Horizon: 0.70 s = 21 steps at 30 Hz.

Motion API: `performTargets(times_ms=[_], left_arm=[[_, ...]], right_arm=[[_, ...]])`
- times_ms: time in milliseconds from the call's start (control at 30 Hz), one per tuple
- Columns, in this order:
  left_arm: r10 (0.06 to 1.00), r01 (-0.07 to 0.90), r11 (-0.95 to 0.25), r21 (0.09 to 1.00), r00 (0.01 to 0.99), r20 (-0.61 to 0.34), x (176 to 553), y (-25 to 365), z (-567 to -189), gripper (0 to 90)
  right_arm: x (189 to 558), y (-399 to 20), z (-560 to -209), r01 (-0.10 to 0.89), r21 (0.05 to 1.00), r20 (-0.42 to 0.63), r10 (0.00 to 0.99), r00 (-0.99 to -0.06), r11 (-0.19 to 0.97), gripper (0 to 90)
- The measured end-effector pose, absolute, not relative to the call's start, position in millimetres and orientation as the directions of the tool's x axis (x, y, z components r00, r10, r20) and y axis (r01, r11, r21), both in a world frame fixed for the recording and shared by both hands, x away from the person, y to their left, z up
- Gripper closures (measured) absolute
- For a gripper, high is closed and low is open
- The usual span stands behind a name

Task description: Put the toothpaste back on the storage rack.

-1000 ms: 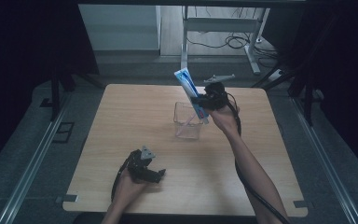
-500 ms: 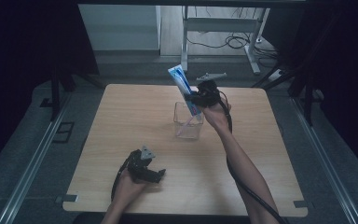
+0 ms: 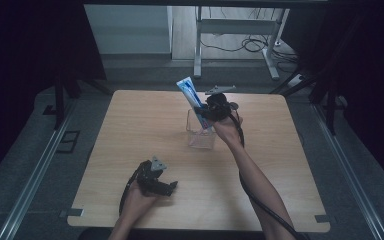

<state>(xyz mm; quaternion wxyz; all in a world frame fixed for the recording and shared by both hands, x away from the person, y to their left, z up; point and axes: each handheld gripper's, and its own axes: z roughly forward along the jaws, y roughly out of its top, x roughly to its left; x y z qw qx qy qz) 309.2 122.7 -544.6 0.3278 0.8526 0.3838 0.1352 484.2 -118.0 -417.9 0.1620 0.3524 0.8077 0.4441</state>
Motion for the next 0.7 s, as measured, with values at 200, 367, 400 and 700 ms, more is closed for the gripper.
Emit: performTargets(times_ms=[200, 367, 400, 700], left_arm=[[0.743, 0.566, -0.491, 0.662, 0.669, -0.021, 309, 123, -545, 2.3], [0.743, 0.566, -0.490, 0.663, 0.668, -0.021, 309, 123, -545, 2.2], [0.744, 0.566, -0.490, 0.663, 0.668, -0.021, 309, 123, -545, 2.2], [0.743, 0.565, -0.491, 0.663, 0.669, -0.020, 309, 123, -545, 2.2]], right_arm=[[483, -117, -429, 0.432, 0.822, 0.043, 0.715, -0.698, 0.372, 71.4], [483, -118, -437, 0.441, 0.813, 0.040, 0.719, -0.694, 0.380, 71.3], [483, -118, -438, 0.443, 0.812, 0.042, 0.719, -0.693, 0.380, 71.2], [483, -115, -448, 0.440, 0.803, 0.029, 0.711, -0.703, 0.402, 70.4]])
